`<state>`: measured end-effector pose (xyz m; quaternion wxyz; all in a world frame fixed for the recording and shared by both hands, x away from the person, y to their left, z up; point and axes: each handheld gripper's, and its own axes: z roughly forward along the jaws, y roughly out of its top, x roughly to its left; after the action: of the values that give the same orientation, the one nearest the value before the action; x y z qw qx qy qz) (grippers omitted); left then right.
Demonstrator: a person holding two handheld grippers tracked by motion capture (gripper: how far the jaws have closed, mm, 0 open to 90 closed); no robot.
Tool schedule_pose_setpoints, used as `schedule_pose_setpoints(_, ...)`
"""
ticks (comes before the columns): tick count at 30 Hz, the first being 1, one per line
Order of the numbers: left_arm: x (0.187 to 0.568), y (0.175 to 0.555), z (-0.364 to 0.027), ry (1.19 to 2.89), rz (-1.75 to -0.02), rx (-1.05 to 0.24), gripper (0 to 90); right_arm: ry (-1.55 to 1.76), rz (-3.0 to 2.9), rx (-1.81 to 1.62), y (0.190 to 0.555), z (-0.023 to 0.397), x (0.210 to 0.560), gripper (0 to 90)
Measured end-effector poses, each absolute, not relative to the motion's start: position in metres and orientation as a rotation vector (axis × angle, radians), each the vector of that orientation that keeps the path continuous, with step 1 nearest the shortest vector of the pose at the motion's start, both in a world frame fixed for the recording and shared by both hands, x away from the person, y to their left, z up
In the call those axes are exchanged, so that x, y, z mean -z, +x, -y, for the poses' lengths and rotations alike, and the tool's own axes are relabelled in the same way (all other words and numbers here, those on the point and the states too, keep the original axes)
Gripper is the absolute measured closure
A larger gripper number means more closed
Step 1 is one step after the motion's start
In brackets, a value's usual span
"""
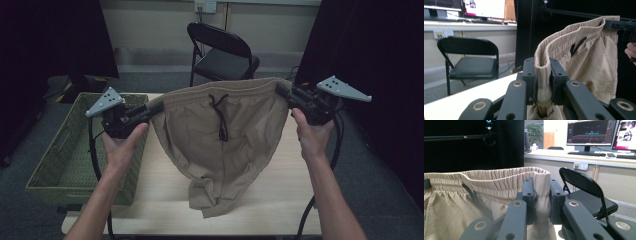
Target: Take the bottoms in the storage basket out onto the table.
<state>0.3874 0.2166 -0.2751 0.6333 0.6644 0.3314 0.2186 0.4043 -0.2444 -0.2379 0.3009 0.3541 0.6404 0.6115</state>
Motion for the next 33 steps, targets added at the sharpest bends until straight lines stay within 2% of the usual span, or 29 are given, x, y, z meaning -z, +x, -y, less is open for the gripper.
schedule_pose_setpoints(5, 0.255, 0.388, -0.216, 1.511, -0.737, -0.533, 78.2, 0.920, -1.694, -1.618, 0.408, 0.242, 0.223, 78.6)
schedule_pose_setpoints(9, 0.255, 0.396, -0.219, 1.501, -0.758, -0.545, 78.2, 0.923, -1.685, -1.624, 0.415, 0.241, 0.219, 78.5)
schedule_pose_setpoints(17, 0.271, 0.420, -0.216, 1.538, -0.805, -0.558, 78.1, 0.966, -1.734, -1.576, 0.443, 0.237, 0.240, 78.4)
schedule_pose_setpoints(29, 0.303, 0.481, -0.208, 1.630, -0.926, -0.557, 77.4, 1.087, -1.772, -1.501, 0.499, 0.233, 0.282, 78.1)
schedule_pose_setpoints(31, 0.308, 0.490, -0.208, 1.631, -0.954, -0.542, 75.3, 1.107, -1.793, -1.472, 0.510, 0.231, 0.289, 77.9)
schedule_pose_setpoints(32, 0.311, 0.494, -0.208, 1.628, -0.984, -0.558, 71.8, 1.107, -1.805, -1.454, 0.515, 0.230, 0.292, 77.5)
schedule_pose_setpoints(33, 0.313, 0.498, -0.208, 1.628, -1.017, -0.577, 64.3, 1.115, -1.818, -1.437, 0.521, 0.229, 0.295, 76.0)
